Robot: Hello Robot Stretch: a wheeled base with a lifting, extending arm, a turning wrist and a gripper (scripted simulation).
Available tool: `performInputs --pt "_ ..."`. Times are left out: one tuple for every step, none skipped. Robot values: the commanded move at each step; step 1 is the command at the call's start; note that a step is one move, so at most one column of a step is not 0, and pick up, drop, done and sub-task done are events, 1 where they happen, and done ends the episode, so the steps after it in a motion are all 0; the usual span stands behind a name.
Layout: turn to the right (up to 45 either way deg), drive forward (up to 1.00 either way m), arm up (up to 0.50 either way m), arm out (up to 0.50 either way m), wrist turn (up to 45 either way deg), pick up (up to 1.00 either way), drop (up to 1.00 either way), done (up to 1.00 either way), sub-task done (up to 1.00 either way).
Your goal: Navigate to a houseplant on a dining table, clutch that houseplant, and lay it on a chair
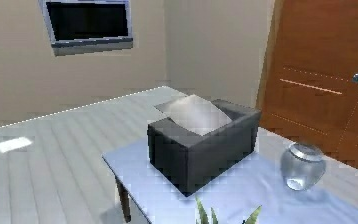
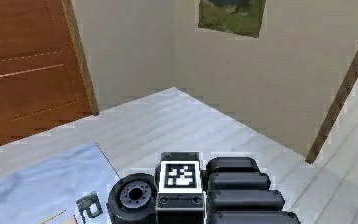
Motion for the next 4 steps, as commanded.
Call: performInputs --pt "-39.0 0.0 0.0 0.0 0.0 0.0 0.0 0.0 0.0" --pt "33.0 0.0 0.0 0.0 0.0 0.0 0.0 0.0 0.0" --pt "-27.0 0.0 0.0 0.0 0.0 0.0 0.0 0.0 0.0" --pt "24.0 0.0 0.0 0.0 0.0 0.0 0.0 0.0 0.0"
